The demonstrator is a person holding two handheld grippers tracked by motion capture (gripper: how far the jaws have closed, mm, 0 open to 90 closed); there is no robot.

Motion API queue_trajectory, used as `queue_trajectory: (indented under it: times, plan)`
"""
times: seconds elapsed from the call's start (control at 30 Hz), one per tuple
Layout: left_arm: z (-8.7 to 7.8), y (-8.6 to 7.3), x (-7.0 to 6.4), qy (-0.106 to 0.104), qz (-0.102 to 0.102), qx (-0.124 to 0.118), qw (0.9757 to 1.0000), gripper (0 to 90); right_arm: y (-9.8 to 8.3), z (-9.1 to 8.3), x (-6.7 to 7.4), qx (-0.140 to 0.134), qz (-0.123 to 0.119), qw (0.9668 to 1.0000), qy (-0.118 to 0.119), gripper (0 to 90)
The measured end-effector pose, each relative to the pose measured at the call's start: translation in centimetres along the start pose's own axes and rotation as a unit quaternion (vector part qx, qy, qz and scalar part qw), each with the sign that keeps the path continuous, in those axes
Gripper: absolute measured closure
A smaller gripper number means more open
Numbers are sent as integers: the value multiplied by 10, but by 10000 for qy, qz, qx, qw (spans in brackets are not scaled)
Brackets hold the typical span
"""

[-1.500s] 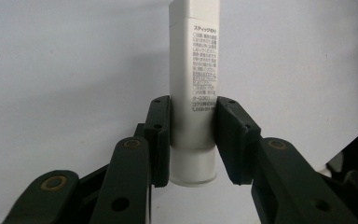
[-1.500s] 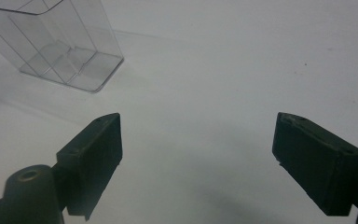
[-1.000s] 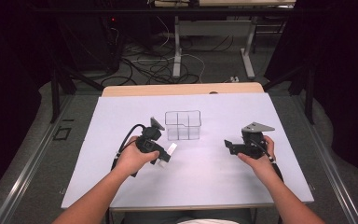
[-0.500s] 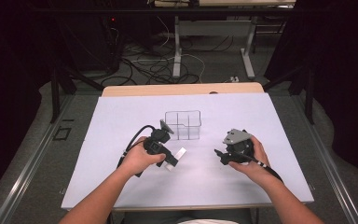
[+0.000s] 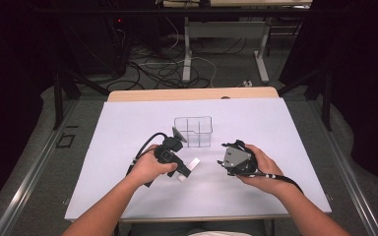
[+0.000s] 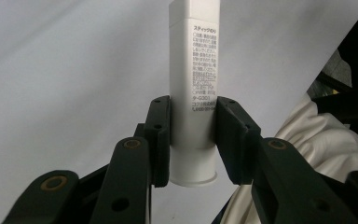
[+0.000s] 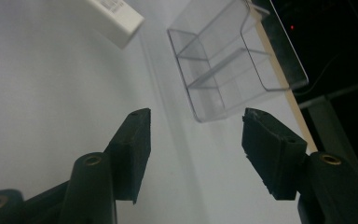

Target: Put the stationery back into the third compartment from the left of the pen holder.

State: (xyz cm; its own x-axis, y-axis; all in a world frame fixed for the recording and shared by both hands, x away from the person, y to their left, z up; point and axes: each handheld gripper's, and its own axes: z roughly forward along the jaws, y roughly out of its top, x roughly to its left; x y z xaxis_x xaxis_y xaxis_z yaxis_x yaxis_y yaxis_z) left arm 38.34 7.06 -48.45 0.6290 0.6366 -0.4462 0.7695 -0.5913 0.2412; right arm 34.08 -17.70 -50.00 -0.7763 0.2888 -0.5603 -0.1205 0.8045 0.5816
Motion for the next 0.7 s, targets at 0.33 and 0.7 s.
queue_trajectory:
  times: [0.33, 0.7]
  plan:
    - [1, 2, -4, -160, 30, 38, 9999, 675, 11, 6, 16, -101, -1342, 9908, -161, 445]
    - [2, 5, -4, -302, 10, 79, 9995, 675, 15, 18, 35, -67, -2322, 9721, -326, 502]
